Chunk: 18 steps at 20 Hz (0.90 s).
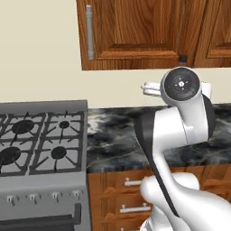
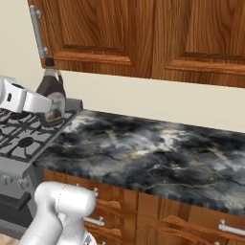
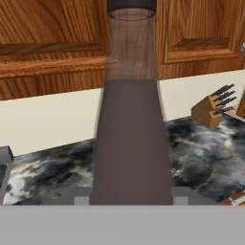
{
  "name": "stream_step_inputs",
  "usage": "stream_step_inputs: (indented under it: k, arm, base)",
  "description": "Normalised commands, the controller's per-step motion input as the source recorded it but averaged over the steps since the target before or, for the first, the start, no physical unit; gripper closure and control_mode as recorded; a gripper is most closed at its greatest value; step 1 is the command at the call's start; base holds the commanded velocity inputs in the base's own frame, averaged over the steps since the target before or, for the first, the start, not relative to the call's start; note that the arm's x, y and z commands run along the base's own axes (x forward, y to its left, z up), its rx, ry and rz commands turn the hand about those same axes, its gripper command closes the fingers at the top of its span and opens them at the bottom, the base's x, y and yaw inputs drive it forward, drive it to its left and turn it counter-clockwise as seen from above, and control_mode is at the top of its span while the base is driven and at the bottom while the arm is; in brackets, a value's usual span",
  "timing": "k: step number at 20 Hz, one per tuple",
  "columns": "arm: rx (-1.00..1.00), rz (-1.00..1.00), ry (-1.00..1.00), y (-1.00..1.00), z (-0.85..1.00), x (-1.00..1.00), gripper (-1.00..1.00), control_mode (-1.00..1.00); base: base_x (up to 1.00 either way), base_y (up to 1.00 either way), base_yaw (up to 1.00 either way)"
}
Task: Take 2 condiments from the cabinet and move them on the counter near the stove.Make sure the condiments are lined up with each other, next to each other.
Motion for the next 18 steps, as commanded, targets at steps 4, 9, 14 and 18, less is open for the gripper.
stream_step_inputs:
  k: [4, 9, 14, 18]
  arm:
    - [0.0, 0.0, 0.0, 0.0, 0.0, 0.0, 1.0, 1.0]
    - [0.0, -0.09, 0.0, 0.0, -0.22, 0.0, 1.0, -1.0]
    - [-0.01, -0.14, 0.02, 0.07, -0.84, 0.04, 1.0, -1.0]
    - [0.0, -0.05, 0.0, 0.07, -0.71, 0.45, 1.0, -1.0]
  base:
    - [0.53, 0.22, -0.25]
    - [0.0, 0.0, -0.07]
    - [0.0, 0.0, 0.0]
    - [0.0, 0.0, 0.0]
